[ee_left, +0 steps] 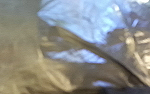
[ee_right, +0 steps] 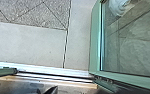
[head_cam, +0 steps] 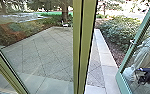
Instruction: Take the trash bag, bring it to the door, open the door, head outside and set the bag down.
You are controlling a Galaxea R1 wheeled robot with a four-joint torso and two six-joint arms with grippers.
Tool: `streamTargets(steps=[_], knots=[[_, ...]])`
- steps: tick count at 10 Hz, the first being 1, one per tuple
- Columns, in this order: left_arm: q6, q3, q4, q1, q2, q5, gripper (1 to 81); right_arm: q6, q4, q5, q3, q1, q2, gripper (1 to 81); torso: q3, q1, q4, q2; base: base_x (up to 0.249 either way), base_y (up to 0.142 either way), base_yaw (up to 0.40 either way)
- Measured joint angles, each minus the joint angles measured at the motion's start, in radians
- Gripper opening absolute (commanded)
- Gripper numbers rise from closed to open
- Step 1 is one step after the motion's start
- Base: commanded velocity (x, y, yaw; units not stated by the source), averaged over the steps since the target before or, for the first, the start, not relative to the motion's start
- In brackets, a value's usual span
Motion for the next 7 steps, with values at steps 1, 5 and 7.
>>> streamTargets(steps=[1,5,7], knots=[[0.000,0.000,0.000,0.000,-0.001,-0.002,1.0,0.019,-0.008,0.039,0.061,-0.090,-0.023,81.1,0.000,0.000,0.000,0.000,0.000,0.000,0.000],[0.000,0.000,0.000,-0.005,0.000,-0.008,1.0,0.103,-0.020,0.346,0.181,-0.564,-0.084,81.1,0.002,0.000,0.000,0.000,0.000,0.000,0.000],[0.000,0.000,0.000,-0.005,0.000,-0.005,1.0,0.126,-0.022,0.521,0.181,-0.779,-0.074,81.1,0.029,0.000,0.000,0.000,0.000,0.000,0.000]])
